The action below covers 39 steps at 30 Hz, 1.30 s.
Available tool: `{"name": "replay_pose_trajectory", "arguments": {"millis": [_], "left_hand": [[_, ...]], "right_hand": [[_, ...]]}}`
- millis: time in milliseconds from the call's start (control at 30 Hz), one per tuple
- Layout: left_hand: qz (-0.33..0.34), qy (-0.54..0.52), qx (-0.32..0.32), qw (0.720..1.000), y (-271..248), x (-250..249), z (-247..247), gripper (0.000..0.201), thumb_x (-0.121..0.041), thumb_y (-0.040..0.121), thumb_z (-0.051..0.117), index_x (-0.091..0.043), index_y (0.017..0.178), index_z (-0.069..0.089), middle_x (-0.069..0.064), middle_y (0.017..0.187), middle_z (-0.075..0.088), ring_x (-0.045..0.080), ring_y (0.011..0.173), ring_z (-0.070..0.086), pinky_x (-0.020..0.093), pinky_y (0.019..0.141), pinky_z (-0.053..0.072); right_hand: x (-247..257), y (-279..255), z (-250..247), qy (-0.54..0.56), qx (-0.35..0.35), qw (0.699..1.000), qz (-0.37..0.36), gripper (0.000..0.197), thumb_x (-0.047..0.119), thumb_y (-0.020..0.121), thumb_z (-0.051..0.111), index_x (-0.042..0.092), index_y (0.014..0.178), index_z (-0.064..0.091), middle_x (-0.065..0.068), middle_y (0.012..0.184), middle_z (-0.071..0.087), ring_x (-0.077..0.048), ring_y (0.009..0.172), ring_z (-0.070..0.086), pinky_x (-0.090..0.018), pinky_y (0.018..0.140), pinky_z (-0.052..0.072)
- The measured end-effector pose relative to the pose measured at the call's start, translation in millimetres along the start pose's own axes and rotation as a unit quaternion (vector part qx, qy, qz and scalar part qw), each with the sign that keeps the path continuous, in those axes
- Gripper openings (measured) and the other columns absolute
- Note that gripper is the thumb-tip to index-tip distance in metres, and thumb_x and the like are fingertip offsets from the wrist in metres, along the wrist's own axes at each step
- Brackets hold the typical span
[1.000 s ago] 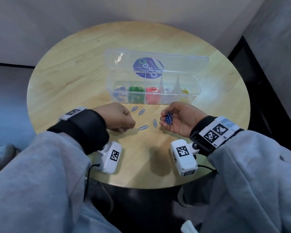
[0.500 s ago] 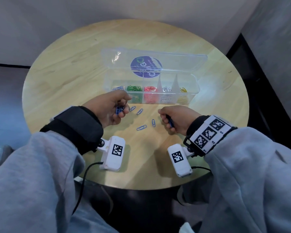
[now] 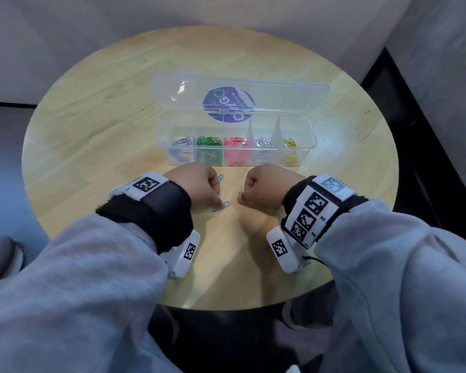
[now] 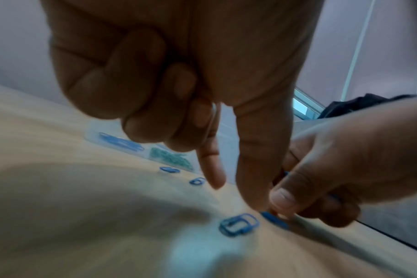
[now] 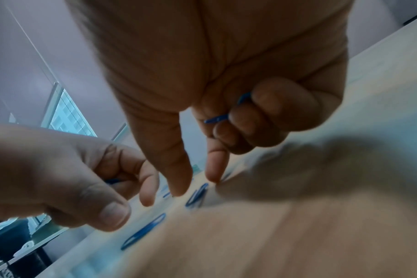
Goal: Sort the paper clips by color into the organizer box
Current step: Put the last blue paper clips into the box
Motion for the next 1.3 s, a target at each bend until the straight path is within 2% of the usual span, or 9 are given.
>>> {"name": "replay_pose_trajectory", "arguments": {"millis": [233,433,567,667,733,800,867,1033,1300], "left_hand": [[0.001,0.067,0.031,0.997,4,-11,17,0.02,-0.026,0.074,0.072,-0.02,0.064,0.056,-0.007,0.065,0.054,0.017,0.072,0.055,0.019,0.05,0.03],[-0.024,0.045,0.07,0.996,2,-2,17,0.023,-0.025,0.075,0.071,-0.019,0.059,0.055,-0.007,0.057,0.052,0.012,0.059,0.048,0.018,0.051,0.033],[-0.051,-0.119,0.099,0.987,3,11,4,0.019,-0.021,0.078,0.064,-0.018,0.063,0.054,0.001,0.06,0.051,0.018,0.053,0.041,0.02,0.05,0.032],[-0.07,-0.317,0.082,0.942,0,18,-14,0.021,-0.007,0.085,0.049,-0.012,0.064,0.045,0.005,0.062,0.045,0.014,0.045,0.039,0.014,0.039,0.026],[-0.071,-0.435,0.061,0.895,-5,23,-27,0.015,-0.007,0.074,0.049,-0.012,0.064,0.04,0.005,0.061,0.045,0.008,0.036,0.042,0.011,0.032,0.025],[-0.066,-0.53,0.048,0.844,-9,30,-38,0.009,-0.009,0.06,0.046,-0.012,0.065,0.039,0.006,0.061,0.046,0.008,0.034,0.044,0.01,0.029,0.026],[-0.07,-0.569,0.032,0.819,-12,38,-45,0.008,-0.007,0.064,0.044,-0.012,0.065,0.037,0.006,0.063,0.048,0.009,0.035,0.045,0.009,0.029,0.026],[-0.089,-0.574,0.014,0.814,-17,51,-49,0.022,-0.002,0.083,0.036,-0.012,0.064,0.04,0.005,0.065,0.05,0.008,0.04,0.044,0.012,0.033,0.028],[-0.116,-0.566,0.0,0.816,-19,55,-52,0.017,-0.022,0.087,0.05,-0.02,0.071,0.044,-0.005,0.053,0.036,0.005,0.033,0.027,0.011,0.033,0.014]], "right_hand": [[7,3,3,-0.057,-0.012,0.998,-0.025,0.021,0.032,0.082,0.063,0.011,0.086,0.065,-0.005,0.093,0.069,-0.023,0.089,0.064,-0.034,0.078,0.052],[10,-1,8,-0.078,0.02,0.996,-0.037,0.019,0.024,0.084,0.054,0.01,0.089,0.066,-0.008,0.096,0.07,-0.024,0.084,0.062,-0.031,0.073,0.052],[4,-5,7,-0.033,0.051,0.998,-0.025,0.017,0.026,0.081,0.061,0.01,0.083,0.066,-0.007,0.084,0.065,-0.021,0.077,0.057,-0.032,0.072,0.05],[2,-6,1,0.073,0.075,0.994,-0.025,0.015,0.018,0.08,0.059,0.015,0.065,0.056,-0.004,0.067,0.056,-0.019,0.06,0.049,-0.031,0.064,0.045],[2,-7,-2,0.213,0.093,0.972,-0.026,0.022,0.005,0.082,0.053,0.012,0.062,0.05,-0.005,0.059,0.049,-0.018,0.051,0.041,-0.026,0.053,0.038],[2,-8,-3,0.387,0.103,0.916,-0.016,0.029,-0.007,0.085,0.045,0.01,0.062,0.043,-0.006,0.057,0.045,-0.014,0.045,0.039,-0.021,0.043,0.033],[2,-8,-3,0.491,0.106,0.865,-0.008,0.032,-0.012,0.085,0.039,0.012,0.064,0.039,-0.007,0.061,0.041,-0.01,0.04,0.04,-0.018,0.039,0.031],[3,-8,5,0.542,0.115,0.832,0.019,0.028,-0.006,0.088,0.033,0.01,0.082,0.056,-0.002,0.06,0.04,-0.008,0.043,0.039,-0.016,0.04,0.033],[17,-8,8,0.599,0.134,0.789,0.037,0.028,0.006,0.088,0.028,0.008,0.065,0.045,-0.008,0.065,0.046,-0.016,0.049,0.048,-0.019,0.04,0.042]]}}
Point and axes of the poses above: each hand's wrist, its own y-axis towards the middle knuckle, its own z-axis out of the palm, x = y × z, the point moved 8 cm from there along y, towards the middle knuckle
